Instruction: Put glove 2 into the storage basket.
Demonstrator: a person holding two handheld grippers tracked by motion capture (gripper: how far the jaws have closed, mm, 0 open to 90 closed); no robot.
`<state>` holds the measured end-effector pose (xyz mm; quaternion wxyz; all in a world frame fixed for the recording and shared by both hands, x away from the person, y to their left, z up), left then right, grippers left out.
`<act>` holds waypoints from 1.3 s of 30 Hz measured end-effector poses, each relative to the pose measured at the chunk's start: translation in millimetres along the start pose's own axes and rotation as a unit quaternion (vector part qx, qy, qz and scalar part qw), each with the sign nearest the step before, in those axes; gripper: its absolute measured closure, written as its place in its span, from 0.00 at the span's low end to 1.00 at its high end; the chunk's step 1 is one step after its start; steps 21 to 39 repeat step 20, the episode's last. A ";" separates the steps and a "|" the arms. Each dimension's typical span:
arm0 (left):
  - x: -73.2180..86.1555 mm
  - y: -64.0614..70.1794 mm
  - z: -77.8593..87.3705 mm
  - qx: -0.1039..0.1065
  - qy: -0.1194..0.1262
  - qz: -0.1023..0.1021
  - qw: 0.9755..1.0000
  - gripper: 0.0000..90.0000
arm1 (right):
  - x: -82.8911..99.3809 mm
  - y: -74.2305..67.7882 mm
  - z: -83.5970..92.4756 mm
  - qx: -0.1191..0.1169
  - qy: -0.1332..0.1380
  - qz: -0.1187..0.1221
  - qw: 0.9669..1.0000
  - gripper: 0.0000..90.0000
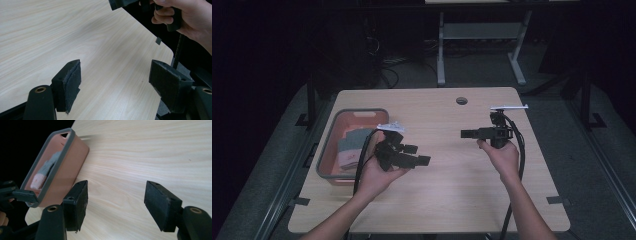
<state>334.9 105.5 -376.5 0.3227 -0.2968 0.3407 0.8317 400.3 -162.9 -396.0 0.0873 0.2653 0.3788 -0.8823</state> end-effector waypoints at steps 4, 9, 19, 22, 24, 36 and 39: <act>1.0 4.1 -5.2 0.005 -0.002 -0.002 1.000 0.29 | 3.5 5.5 4.0 0.002 0.003 -0.006 1.000 0.39; 2.9 8.2 -11.8 0.010 -0.008 -0.004 1.000 0.29 | 9.1 12.8 5.8 0.005 0.002 -0.007 1.000 0.39; 14.4 17.4 -27.4 0.022 -0.018 -0.003 1.000 0.28 | 24.3 23.7 9.7 0.005 -0.006 -0.017 1.000 0.39; 15.9 18.3 -28.9 0.024 -0.019 -0.002 1.000 0.28 | 26.8 23.9 9.9 0.003 -0.008 -0.018 1.000 0.39; 15.9 18.3 -28.9 0.024 -0.019 -0.002 1.000 0.28 | 26.8 23.9 9.9 0.003 -0.008 -0.018 1.000 0.39; 15.9 18.3 -28.9 0.024 -0.019 -0.002 1.000 0.28 | 26.8 23.9 9.9 0.003 -0.008 -0.018 1.000 0.39; 15.9 18.3 -28.9 0.024 -0.019 -0.002 1.000 0.28 | 26.8 23.9 9.9 0.003 -0.008 -0.018 1.000 0.39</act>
Point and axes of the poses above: each handheld gripper's, and its own axes: z roughly backward along the jaws, x roughly out of its underside, y roughly to its right, the point moved 4 cm from there along -z, roughly forward along the jaws, and after that the axes turned 2 degrees about -x, right-handed, at the moved point
